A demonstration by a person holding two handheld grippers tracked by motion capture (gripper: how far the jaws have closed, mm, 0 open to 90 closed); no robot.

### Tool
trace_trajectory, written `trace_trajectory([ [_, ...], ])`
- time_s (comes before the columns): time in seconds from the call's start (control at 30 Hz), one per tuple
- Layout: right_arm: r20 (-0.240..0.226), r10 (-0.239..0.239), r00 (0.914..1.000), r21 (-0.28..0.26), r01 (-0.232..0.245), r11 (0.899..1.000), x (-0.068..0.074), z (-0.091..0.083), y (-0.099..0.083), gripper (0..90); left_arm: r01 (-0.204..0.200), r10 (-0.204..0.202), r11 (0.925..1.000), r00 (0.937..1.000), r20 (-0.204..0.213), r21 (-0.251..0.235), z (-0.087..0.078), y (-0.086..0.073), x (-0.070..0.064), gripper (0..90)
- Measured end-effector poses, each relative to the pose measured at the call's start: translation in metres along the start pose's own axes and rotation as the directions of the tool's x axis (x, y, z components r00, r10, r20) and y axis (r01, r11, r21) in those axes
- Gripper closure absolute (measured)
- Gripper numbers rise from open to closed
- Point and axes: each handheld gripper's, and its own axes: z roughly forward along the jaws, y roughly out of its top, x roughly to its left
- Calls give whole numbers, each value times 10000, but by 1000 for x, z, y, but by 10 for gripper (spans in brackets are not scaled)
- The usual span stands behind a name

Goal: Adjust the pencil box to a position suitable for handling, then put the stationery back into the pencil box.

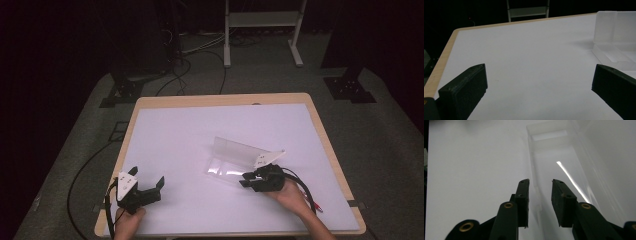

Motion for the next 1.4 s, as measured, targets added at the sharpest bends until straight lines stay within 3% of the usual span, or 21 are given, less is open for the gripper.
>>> trace_trajectory([
  [0.33,219,248,9995,-210,-243,9995,-2,-27,-3,550,66,-66,10000,10000,40,-27,0,0,1,0],
  [0.53,537,569,9969,-424,-546,9976,-5,-46,-15,501,-1,1,10000,10000,30,11,0,0,0,0],
  [0.83,1079,1148,9875,-844,-1060,9908,-11,-75,-34,469,73,-73,10000,10000,49,15,0,0,1,0],
  [1.4,1850,1862,9649,-866,-1727,9812,-14,-104,-72,449,34,-34,10000,10000,58,31,0,0,1,0],
])
